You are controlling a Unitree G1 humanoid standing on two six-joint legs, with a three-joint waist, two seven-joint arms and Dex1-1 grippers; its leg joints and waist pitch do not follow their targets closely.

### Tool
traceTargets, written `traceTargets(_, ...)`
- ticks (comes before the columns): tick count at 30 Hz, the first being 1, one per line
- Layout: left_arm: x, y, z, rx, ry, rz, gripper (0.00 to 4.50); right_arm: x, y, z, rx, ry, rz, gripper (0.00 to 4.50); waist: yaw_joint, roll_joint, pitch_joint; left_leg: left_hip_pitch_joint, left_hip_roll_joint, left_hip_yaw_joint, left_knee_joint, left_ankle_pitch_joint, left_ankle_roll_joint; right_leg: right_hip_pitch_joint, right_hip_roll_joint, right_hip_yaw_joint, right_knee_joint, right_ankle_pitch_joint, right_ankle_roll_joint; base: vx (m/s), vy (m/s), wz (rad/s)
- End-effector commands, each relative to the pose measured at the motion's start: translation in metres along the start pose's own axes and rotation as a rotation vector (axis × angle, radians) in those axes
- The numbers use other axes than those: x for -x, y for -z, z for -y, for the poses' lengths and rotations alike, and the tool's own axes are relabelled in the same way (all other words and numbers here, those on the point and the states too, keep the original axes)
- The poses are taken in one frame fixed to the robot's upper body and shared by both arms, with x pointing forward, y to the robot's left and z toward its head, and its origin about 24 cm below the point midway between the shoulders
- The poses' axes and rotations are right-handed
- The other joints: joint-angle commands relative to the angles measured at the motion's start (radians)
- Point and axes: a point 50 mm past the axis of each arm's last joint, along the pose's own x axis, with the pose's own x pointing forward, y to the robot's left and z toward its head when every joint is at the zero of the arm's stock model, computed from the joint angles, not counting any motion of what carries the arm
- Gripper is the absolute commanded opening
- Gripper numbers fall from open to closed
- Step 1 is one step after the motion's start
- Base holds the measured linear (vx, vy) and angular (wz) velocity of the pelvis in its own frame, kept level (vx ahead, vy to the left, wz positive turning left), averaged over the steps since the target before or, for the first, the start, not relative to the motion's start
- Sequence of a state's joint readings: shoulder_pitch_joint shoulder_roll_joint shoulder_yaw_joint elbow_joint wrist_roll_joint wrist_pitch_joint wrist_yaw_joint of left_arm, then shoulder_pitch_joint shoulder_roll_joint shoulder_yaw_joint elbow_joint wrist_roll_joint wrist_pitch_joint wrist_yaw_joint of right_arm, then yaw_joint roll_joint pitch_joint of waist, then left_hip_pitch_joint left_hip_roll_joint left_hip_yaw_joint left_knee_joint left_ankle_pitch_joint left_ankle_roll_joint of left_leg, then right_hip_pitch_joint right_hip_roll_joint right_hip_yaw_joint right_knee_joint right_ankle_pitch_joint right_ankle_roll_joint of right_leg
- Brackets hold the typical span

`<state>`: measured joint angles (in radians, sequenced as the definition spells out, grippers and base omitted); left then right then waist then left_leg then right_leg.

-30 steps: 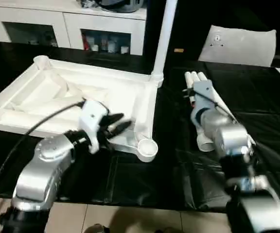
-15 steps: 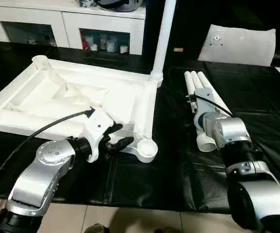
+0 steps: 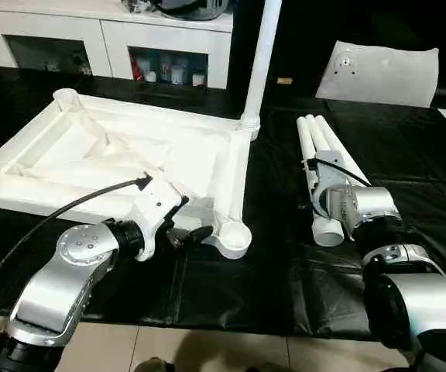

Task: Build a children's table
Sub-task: Pick table leg

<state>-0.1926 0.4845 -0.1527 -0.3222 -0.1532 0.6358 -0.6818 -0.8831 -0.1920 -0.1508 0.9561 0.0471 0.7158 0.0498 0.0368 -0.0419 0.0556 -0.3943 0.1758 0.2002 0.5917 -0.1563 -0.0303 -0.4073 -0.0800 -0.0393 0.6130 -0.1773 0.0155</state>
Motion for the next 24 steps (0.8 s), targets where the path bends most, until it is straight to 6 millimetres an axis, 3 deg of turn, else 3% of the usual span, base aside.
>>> traceTargets(1,0.0010,-0.0010,0.0008,-0.016,-0.006,-0.003,4.29,0.0002,-0.0002,0.0020,-0.028,-0.019,-0.029,4.50,0.002,0.011,-0.065,0.034,0.041,-0.025,-0.070,-0.355,-0.094,0.022,-0.047,0.032,-0.072,-0.301,-0.153,0.000,0.000,0.00)
traceTargets(4,0.0013,-0.0010,0.0007,-0.017,-0.005,-0.004,4.29,0.0000,0.0013,0.0010,-0.050,-0.044,-0.048,4.50,0.002,0.011,-0.064,0.033,0.042,-0.025,-0.070,-0.353,-0.093,0.022,-0.048,0.032,-0.072,-0.298,-0.156,0.000,0.000,0.00)
traceTargets(24,-0.0005,-0.0011,-0.0019,-0.072,-0.057,-0.013,4.28,-0.0001,-0.0013,0.0054,-0.235,-0.110,-0.027,2.62,0.006,0.009,-0.066,0.034,0.042,-0.025,-0.069,-0.353,-0.090,0.021,-0.048,0.030,-0.072,-0.304,-0.156,0.000,0.000,0.00)
